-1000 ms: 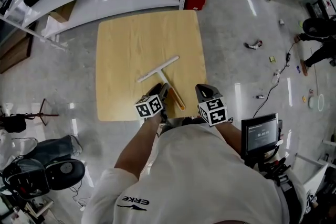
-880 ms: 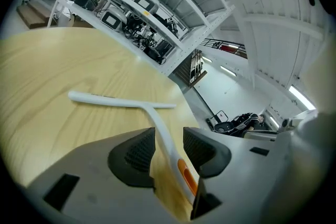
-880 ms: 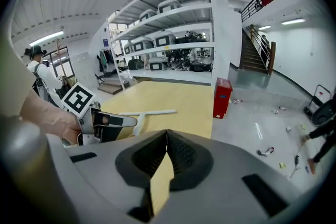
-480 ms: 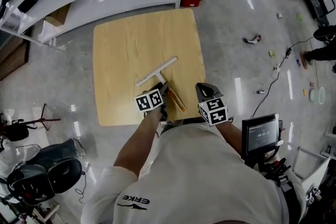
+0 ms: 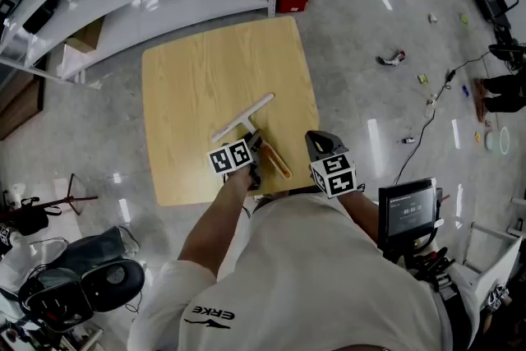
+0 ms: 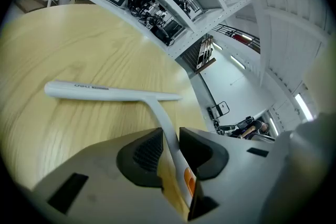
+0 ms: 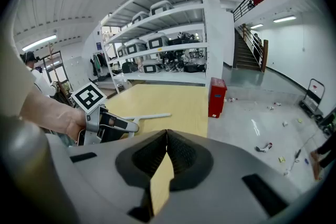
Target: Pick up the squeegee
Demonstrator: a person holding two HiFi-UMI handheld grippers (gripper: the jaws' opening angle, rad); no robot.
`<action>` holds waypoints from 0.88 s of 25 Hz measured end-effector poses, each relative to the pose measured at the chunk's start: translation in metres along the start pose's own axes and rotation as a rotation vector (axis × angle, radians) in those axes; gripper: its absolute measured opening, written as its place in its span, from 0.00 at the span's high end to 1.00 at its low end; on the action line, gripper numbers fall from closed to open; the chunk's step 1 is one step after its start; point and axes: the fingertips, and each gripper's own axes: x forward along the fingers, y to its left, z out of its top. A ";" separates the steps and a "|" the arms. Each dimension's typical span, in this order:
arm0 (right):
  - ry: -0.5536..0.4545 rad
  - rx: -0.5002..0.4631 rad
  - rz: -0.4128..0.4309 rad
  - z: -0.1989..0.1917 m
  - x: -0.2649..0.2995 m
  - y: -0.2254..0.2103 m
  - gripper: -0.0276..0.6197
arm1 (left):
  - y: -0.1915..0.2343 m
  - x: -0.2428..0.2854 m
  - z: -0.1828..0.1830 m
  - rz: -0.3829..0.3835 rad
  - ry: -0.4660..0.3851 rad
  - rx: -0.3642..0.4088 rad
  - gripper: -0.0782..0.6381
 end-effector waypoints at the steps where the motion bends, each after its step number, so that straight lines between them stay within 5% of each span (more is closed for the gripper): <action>1: -0.001 0.000 0.001 0.000 0.000 0.000 0.95 | -0.001 0.000 0.001 -0.010 -0.007 -0.007 0.75; 22: -0.030 -0.042 0.085 0.004 -0.004 0.019 0.95 | -0.024 -0.045 0.000 -0.090 -0.175 -0.004 0.83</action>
